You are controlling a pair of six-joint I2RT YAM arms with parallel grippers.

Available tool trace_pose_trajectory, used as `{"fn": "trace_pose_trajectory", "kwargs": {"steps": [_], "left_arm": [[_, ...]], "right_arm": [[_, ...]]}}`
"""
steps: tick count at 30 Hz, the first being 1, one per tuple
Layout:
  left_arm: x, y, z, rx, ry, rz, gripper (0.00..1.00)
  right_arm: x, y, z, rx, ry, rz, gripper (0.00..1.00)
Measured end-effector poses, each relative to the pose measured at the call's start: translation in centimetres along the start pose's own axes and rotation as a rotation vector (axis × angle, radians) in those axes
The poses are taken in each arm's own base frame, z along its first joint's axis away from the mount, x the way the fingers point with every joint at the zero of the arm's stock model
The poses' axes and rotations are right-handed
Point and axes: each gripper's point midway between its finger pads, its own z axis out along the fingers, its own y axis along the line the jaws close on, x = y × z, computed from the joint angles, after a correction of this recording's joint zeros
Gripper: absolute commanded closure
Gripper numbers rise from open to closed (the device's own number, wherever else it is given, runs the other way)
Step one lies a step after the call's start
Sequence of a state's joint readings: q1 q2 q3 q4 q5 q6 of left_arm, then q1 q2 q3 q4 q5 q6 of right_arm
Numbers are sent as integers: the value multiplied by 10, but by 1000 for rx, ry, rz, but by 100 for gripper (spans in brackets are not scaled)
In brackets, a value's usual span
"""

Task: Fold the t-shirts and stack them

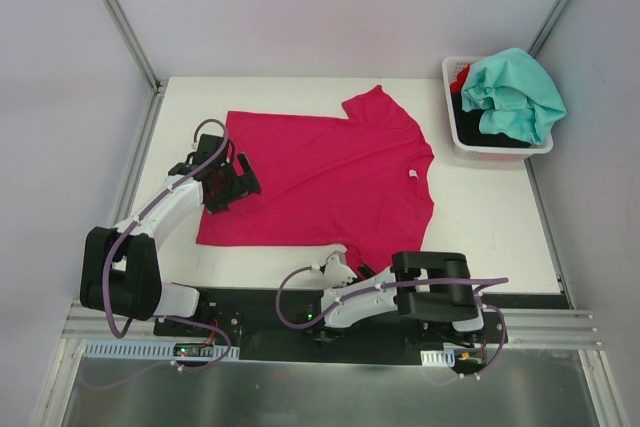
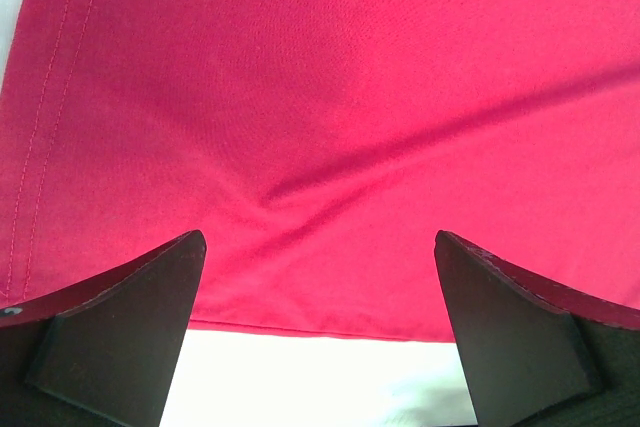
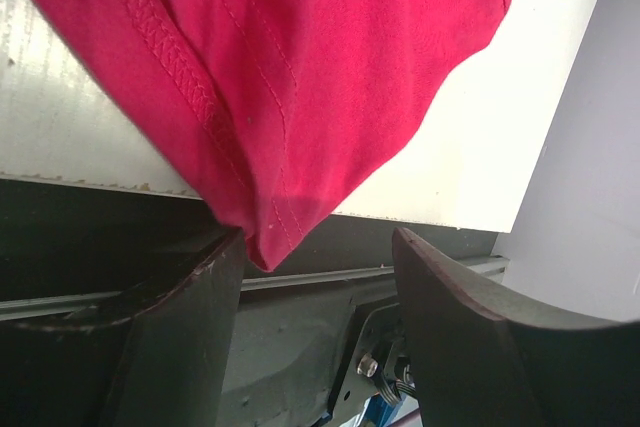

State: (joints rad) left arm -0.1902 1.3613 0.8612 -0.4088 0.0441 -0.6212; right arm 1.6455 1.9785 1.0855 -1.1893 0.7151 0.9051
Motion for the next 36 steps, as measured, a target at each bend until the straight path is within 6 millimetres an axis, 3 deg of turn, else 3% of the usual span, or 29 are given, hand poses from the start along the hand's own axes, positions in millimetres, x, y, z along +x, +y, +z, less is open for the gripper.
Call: {"fn": "trace_pose_trajectory", "kwargs": {"steps": [3, 6, 7, 9, 12, 19, 31, 36], "left_arm": [[0, 0, 0, 0, 0, 0, 1], [0, 0, 0, -1, 1, 0, 1], [0, 0, 0, -1, 2, 0, 1], [2, 1, 0, -5, 6, 0, 1], [4, 3, -1, -11, 15, -1, 1], [8, 2, -1, -15, 27, 6, 1], [13, 1, -2, -18, 40, 17, 1], [10, 12, -1, -85, 9, 10, 1]], "right_arm": [[0, 0, 1, 0, -1, 2, 37], [-1, 1, 1, -4, -4, 3, 51], [-2, 3, 1, -9, -6, 7, 62], [-3, 6, 1, -18, -10, 14, 71], [-3, 9, 1, -29, -11, 21, 74], [-3, 11, 1, -36, -9, 28, 99], [-3, 8, -4, -36, 1, 26, 99], [-10, -2, -14, -60, -6, 54, 99]]}}
